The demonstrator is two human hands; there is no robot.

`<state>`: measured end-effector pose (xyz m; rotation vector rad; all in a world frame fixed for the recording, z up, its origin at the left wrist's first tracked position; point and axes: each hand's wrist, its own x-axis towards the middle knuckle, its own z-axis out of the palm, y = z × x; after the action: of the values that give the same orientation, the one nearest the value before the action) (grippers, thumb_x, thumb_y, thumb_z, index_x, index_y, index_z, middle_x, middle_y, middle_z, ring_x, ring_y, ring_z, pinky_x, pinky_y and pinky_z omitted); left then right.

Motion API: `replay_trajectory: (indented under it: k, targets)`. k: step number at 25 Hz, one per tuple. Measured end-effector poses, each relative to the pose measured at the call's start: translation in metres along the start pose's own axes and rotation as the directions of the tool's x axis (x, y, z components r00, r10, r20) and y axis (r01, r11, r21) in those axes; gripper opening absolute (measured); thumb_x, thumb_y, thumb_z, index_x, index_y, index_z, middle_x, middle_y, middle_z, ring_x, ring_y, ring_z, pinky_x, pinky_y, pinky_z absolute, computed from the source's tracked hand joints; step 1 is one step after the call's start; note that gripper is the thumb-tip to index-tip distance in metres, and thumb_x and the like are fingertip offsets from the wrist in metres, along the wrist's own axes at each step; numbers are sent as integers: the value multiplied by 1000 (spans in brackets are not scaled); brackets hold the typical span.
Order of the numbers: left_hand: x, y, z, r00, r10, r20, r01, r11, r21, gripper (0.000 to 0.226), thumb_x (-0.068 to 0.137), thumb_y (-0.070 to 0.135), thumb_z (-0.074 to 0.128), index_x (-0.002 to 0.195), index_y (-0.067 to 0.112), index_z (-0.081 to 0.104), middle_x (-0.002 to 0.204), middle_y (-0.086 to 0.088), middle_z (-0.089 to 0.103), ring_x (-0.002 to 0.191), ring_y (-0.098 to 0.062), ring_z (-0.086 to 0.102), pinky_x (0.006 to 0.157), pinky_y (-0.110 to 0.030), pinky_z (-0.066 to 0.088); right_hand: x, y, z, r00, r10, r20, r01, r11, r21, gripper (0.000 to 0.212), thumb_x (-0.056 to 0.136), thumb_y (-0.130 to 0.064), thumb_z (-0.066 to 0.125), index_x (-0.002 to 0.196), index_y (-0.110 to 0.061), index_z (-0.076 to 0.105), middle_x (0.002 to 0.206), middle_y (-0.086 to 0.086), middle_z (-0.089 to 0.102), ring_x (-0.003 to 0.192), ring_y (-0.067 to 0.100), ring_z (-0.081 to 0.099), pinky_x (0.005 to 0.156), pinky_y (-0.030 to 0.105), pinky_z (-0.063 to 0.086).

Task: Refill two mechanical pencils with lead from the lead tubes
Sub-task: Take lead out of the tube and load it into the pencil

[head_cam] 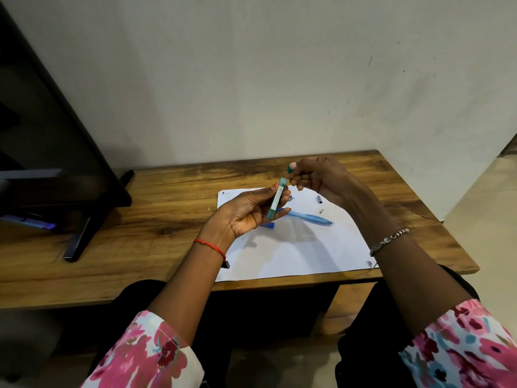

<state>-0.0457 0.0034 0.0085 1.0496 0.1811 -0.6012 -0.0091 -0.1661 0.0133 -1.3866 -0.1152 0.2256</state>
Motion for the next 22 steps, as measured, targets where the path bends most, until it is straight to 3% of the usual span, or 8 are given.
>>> replay_trajectory:
  k: [3, 6, 9, 15, 22]
  targets:
    - [3, -1, -3, 1000, -6, -11, 6, 1000, 10, 19, 92, 9, 47, 87, -1, 62, 64, -5, 73, 53, -9, 67, 58, -25, 59, 1, 3, 1, 989, 146, -9, -145, 985, 99, 20, 87, 0, 39, 77, -2, 56, 71, 12, 61, 50, 14, 60, 46, 19, 48]
    - [2, -1, -3, 999, -20, -36, 20, 1000, 8, 19, 91, 11, 49, 85, -2, 63, 60, -6, 71, 50, -9, 65, 54, -22, 58, 2, 5, -1, 963, 263, 55, -268, 959, 97, 20, 85, 0, 38, 79, -1, 58, 63, 9, 66, 60, 16, 58, 58, 21, 48]
    - [0, 2, -2, 996, -23, -92, 23, 1000, -1, 18, 88, 10, 54, 79, -2, 63, 56, -9, 69, 46, -11, 64, 49, -19, 56, 2, 7, -2, 959, 269, 91, -264, 962, -69, 12, 88, -1, 52, 84, 1, 63, 62, 3, 68, 61, 11, 59, 56, 16, 52]
    - [-2, 9, -5, 986, -12, -169, 13, 1000, 7, 7, 81, 3, 62, 80, -3, 65, 64, -17, 71, 52, -17, 69, 51, -17, 56, 3, 13, -6, 957, 282, 63, -271, 953, -138, 9, 84, 4, 58, 87, 8, 66, 66, 9, 69, 56, 12, 60, 52, 16, 51]
    - [-4, 15, -8, 983, -3, -186, 24, 993, 113, 5, 79, 4, 65, 80, -1, 65, 60, -12, 71, 48, -13, 68, 40, -11, 49, 2, 18, -3, 887, 448, 112, -454, 891, 28, 12, 88, 5, 51, 93, 8, 62, 79, 13, 68, 58, 10, 64, 57, 15, 55]
